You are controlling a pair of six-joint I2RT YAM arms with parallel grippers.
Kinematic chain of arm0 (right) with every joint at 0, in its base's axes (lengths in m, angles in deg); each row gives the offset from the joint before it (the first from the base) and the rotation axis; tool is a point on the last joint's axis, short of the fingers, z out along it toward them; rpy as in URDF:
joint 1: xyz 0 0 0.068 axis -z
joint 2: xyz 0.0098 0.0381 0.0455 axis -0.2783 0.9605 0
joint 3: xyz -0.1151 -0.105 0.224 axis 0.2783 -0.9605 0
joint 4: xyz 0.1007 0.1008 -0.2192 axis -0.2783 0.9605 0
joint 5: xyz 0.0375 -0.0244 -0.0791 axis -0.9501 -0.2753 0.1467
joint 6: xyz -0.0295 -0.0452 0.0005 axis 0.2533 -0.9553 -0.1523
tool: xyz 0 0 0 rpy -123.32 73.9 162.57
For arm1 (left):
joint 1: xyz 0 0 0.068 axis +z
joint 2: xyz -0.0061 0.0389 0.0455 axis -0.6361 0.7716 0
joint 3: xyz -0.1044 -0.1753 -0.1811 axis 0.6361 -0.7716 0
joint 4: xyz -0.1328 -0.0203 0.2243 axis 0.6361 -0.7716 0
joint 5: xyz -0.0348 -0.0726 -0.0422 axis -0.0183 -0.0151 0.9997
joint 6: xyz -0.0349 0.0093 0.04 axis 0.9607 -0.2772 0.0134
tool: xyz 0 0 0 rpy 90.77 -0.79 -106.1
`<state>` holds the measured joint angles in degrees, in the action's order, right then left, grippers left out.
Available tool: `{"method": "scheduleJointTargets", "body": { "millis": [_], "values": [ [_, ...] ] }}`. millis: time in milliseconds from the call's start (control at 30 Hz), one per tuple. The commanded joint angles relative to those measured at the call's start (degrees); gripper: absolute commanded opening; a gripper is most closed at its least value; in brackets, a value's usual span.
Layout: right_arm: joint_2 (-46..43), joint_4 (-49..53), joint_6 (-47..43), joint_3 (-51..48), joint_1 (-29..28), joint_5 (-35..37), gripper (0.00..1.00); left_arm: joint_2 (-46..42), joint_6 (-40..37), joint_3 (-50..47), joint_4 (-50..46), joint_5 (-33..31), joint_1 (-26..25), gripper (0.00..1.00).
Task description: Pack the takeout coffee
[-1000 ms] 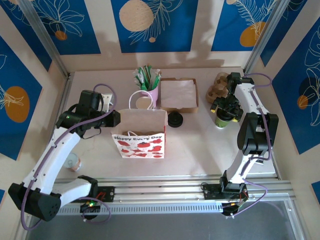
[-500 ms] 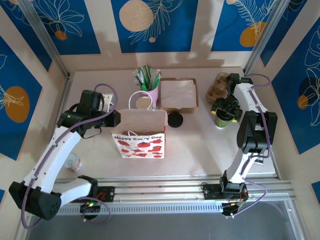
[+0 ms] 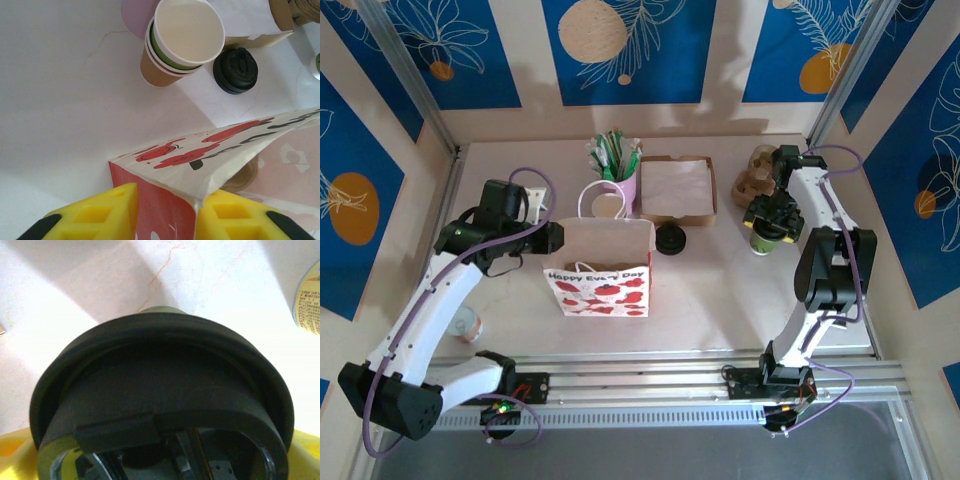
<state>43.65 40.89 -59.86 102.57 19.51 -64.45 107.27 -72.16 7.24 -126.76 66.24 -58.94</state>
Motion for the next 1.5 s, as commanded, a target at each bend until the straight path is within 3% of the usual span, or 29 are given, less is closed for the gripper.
{"method": "scheduleJointTargets", "body": {
  "millis": [0, 100, 333, 800, 1000, 1133, 1467],
  "values": [
    [-6.0, 0.9, -0.7, -1.6, -1.8, 0.5, 0.84, 0.0, -0.7, 1.6, -0.6, -0.3, -0.9, 0.36],
    [-10.1, 0.7, -1.0, -3.0, -3.8, 0.3, 0.84, 0.0, -0.6, 2.4, -0.8, -0.1, -0.9, 0.43],
    [-21.0, 2.6, -2.0, -3.0, -12.9, 0.6, 0.82, -2.6, 0.2, 4.5, 0.0, -0.7, -0.9, 0.46],
    [-31.4, 15.4, 3.0, 16.5, -38.2, 3.8, 0.79, -16.5, 1.1, -1.5, 9.0, -11.0, -0.9, 0.58],
    [-28.2, 18.6, 5.1, 26.0, -52.2, 5.1, 0.79, -20.4, 1.2, -5.7, 11.7, -15.0, -0.9, 0.59],
    [-21.0, 23.6, 4.7, 35.0, -59.8, 8.3, 0.79, -22.6, 1.4, -8.5, 13.5, -17.4, -0.9, 0.60],
    [-4.7, 32.5, 1.1, 51.7, -63.0, 7.2, 0.79, -25.5, 0.7, -14.1, 16.4, -19.8, -0.8, 0.61]
  ]
}}
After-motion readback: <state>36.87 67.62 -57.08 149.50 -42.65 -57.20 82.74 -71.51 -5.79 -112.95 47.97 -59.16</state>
